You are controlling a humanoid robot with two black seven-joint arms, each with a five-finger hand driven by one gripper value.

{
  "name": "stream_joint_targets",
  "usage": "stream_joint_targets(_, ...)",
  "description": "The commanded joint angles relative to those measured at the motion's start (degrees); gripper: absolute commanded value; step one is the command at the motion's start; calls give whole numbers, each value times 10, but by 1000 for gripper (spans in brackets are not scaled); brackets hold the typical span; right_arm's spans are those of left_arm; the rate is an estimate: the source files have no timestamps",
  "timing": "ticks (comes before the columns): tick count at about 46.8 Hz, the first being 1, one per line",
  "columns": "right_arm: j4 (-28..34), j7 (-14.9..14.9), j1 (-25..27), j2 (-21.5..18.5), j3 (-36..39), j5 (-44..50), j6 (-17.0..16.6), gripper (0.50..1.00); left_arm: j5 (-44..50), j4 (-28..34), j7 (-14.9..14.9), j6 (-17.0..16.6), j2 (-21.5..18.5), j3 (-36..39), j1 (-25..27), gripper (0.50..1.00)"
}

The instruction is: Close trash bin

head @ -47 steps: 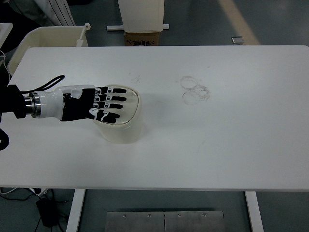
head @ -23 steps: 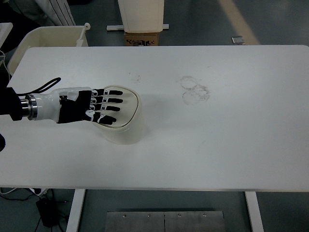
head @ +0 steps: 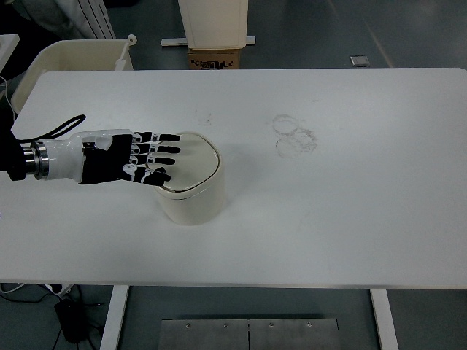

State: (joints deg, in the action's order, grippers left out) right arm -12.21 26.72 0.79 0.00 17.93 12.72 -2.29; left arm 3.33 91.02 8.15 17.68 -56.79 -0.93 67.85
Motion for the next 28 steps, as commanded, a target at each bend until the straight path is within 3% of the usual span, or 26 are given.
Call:
stream_joint_targets(1,0,0,0,0,0,0,0,991,0,0,-1,1,-3,0,0,1000)
stream_joint_targets(28,0,0,0,0,0,0,0,991,0,0,-1,2,-14,0,10,1000)
